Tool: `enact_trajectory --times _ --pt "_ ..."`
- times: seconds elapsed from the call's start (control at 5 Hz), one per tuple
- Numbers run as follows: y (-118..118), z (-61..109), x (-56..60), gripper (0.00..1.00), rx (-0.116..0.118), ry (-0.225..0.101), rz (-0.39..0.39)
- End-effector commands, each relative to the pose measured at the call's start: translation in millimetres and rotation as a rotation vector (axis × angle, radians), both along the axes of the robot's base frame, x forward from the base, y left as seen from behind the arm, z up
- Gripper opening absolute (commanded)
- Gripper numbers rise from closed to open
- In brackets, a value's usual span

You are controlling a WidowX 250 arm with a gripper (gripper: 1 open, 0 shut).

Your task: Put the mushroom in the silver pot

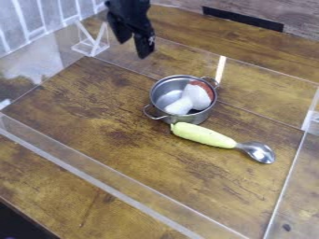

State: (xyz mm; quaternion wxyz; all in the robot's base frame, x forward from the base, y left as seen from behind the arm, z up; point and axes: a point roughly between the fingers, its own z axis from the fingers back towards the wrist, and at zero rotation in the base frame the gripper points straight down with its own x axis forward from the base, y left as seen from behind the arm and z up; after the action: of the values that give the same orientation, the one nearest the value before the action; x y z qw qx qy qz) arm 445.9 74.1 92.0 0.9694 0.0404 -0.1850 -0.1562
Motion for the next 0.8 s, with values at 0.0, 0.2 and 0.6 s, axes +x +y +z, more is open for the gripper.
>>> enact_trajectory --times 0.0,0.2,0.6 --pt "-18 12.7 0.5 1.0 0.013 -0.037 -0.035" --pt "-25 0.0 -3.6 1.0 0.008 -0.015 -0.028" --pt "-20 20.0 7.2 1.0 0.038 -0.004 -0.134"
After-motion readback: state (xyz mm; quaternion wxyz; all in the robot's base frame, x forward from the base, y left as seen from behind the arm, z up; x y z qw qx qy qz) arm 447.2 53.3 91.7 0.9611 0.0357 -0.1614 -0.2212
